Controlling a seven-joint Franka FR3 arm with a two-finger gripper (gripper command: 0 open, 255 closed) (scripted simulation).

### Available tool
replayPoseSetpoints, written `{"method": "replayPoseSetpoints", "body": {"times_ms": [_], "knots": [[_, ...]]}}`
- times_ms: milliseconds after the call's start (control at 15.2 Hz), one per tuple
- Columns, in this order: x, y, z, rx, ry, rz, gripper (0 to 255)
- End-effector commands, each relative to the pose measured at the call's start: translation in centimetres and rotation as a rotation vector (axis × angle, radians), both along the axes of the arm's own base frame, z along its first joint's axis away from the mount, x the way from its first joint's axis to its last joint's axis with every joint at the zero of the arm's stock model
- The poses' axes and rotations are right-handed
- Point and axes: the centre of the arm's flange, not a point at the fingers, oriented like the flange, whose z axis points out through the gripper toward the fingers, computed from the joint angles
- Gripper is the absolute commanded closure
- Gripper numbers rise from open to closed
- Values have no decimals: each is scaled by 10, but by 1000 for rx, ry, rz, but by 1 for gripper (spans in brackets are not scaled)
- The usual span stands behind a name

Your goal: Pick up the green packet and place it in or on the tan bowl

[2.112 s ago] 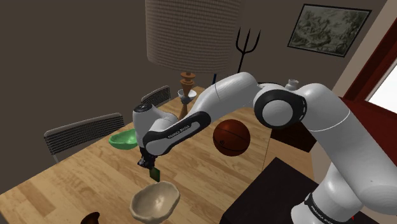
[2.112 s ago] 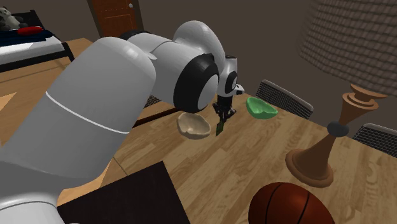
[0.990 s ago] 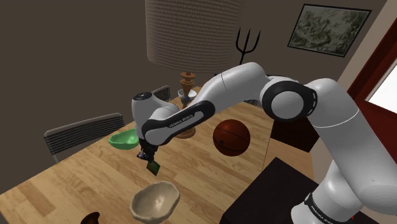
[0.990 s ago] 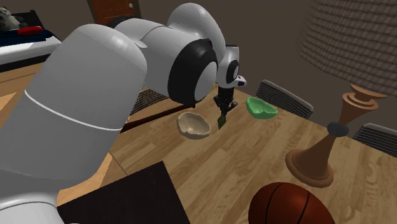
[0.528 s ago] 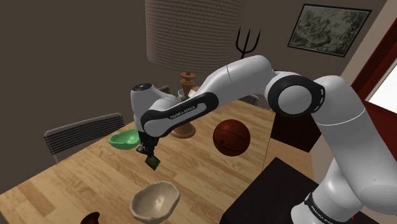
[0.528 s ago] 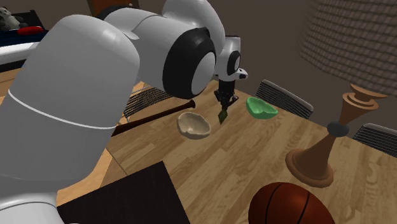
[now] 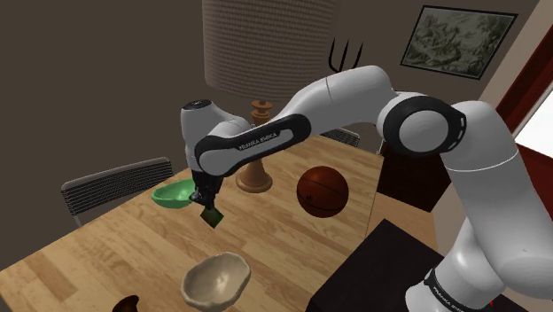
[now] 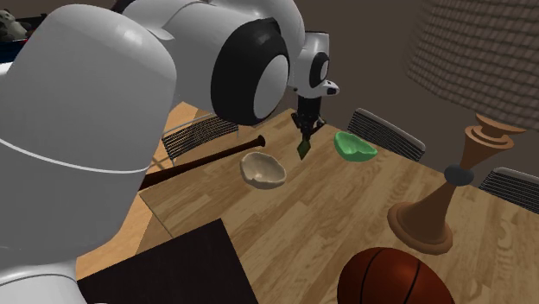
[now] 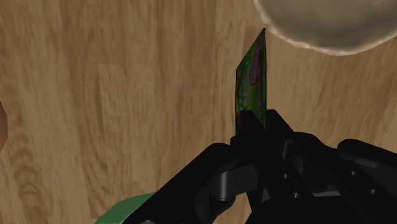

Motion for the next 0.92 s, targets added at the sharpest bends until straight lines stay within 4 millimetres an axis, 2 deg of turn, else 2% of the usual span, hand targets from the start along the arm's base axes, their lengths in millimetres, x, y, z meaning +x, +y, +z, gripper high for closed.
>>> {"method": "replayPoseSetpoints", "body": {"times_ms": [0,462,858], "knots": [[0,1,11,0,0,0,255],[0,1,45,0,0,0,255],[-68,33,70,0,0,0,255]]}}
